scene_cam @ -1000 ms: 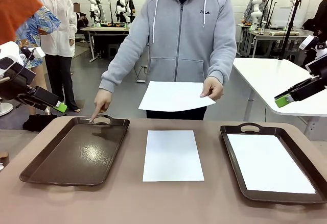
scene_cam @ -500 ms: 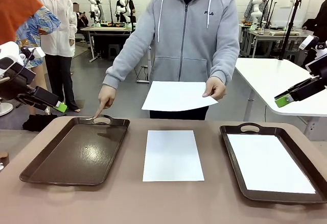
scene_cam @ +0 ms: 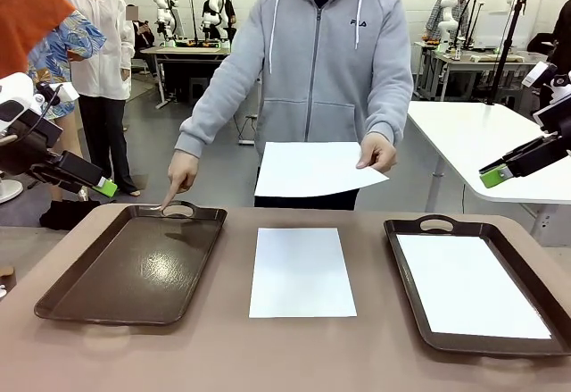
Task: Sort the A4 documents.
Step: Receive the A4 Paper.
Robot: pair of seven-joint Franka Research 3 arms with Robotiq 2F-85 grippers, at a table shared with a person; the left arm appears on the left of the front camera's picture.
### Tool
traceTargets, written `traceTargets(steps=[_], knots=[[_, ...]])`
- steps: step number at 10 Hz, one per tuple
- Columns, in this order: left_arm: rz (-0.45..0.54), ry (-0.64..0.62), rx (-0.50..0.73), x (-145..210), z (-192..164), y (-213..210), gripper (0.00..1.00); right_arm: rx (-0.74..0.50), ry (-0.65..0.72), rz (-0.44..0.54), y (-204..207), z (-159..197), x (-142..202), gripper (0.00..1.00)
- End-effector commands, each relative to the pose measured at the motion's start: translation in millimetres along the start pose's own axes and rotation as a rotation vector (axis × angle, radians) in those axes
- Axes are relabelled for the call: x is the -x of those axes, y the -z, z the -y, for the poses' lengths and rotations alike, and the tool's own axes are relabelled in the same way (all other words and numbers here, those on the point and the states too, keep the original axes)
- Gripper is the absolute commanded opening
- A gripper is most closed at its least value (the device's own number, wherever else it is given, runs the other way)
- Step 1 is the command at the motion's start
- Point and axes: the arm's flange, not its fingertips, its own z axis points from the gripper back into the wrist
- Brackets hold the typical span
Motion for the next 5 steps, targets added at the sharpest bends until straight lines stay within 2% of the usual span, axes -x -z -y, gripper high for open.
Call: traceTargets(steps=[1, 4, 5], knots=[[0.001, -0.003, 0.01, 1, -1, 1, 1.0, -0.004, -0.004, 0.002, 0, -1, -1, 1.0], [0.0, 0.0, 0.0, 0, 0, 0, 1.0, -0.004, -0.004, 0.002, 0, -1, -1, 1.0], [-0.027, 0.008, 0.052, -12, -2, 10, 1.0, -0.004, -0.004, 0.002, 0, -1, -1, 1.0]])
